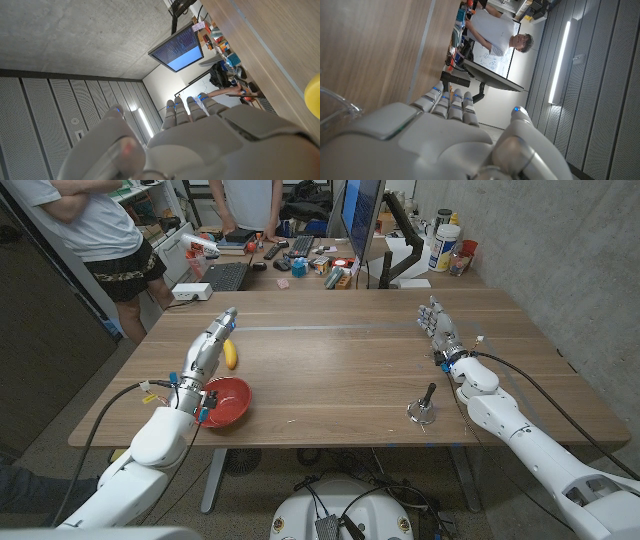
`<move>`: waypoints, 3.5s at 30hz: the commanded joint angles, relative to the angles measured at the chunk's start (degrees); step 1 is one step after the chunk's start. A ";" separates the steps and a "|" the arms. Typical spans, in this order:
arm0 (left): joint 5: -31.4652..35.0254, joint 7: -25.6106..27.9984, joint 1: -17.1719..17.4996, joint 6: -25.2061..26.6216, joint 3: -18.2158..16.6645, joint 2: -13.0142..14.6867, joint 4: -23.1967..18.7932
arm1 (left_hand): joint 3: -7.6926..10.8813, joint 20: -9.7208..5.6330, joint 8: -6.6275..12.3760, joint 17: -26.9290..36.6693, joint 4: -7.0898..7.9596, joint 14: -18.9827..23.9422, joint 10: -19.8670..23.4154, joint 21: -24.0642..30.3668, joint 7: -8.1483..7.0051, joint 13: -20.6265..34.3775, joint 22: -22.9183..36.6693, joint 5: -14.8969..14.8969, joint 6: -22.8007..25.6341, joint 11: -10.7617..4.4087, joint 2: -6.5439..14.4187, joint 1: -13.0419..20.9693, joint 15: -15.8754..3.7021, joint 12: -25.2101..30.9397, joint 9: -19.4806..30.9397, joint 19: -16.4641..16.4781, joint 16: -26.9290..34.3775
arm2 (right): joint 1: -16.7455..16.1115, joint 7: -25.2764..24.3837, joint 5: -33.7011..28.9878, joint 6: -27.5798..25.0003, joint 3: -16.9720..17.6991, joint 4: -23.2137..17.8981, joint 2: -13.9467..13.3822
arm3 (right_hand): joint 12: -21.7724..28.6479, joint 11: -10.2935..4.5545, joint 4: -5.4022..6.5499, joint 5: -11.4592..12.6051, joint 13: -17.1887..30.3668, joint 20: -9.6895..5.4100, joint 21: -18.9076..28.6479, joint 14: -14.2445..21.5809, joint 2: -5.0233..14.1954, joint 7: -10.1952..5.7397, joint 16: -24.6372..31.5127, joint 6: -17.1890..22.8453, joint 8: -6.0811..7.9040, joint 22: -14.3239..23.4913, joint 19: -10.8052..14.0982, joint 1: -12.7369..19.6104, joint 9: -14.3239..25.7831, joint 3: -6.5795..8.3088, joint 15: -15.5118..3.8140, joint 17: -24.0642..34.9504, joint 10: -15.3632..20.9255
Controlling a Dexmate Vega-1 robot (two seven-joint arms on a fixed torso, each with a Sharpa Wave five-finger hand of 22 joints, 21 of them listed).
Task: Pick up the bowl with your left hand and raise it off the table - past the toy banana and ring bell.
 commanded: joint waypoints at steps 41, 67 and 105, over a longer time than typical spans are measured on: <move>9.72 3.13 12.40 -1.41 -9.08 -8.67 -7.11 | -0.24 -1.67 0.00 0.25 -0.34 0.33 0.60 -0.35 0.08 0.35 0.23 -0.19 0.64 0.27 0.30 1.33 -0.16 0.27 0.12 0.32 0.05 | 0.82 1.03 0.45 -0.43 0.18 0.67 -0.39 | 0.58 -0.08 0.12 0.21 0.11 -0.40 0.57 1.15 0.57 -0.42 0.72 0.51 0.20 0.25 0.93 0.08 0.13 -0.38 0.28 0.14 1.06; 13.45 2.83 16.43 2.67 -11.33 -10.79 -11.38 | -0.16 -1.46 -0.03 0.20 -0.94 0.39 0.59 -0.64 0.02 0.35 0.22 -0.33 0.72 0.17 0.48 2.43 -0.15 0.20 0.13 -0.17 -0.01 | 2.13 2.12 0.53 0.60 0.03 2.81 0.45 | 0.51 -0.06 0.11 0.22 0.12 -0.29 0.50 1.11 0.60 -0.35 0.61 0.48 0.18 0.28 0.80 0.01 0.13 -0.50 0.40 0.15 0.95; 21.04 0.71 23.49 11.53 -18.53 -12.24 -20.02 | -0.14 -1.44 0.00 0.20 -1.60 0.55 0.88 -0.63 -0.18 0.37 0.24 -0.57 0.97 0.04 0.68 3.66 -0.21 0.26 0.15 -0.12 0.00 | -0.70 -0.79 -0.05 -0.13 1.04 -1.66 -1.41 | 0.49 -0.09 0.02 0.27 0.12 -0.13 0.42 1.05 0.60 -0.42 0.52 0.38 0.15 0.30 0.60 0.02 0.13 -0.67 0.45 0.15 0.97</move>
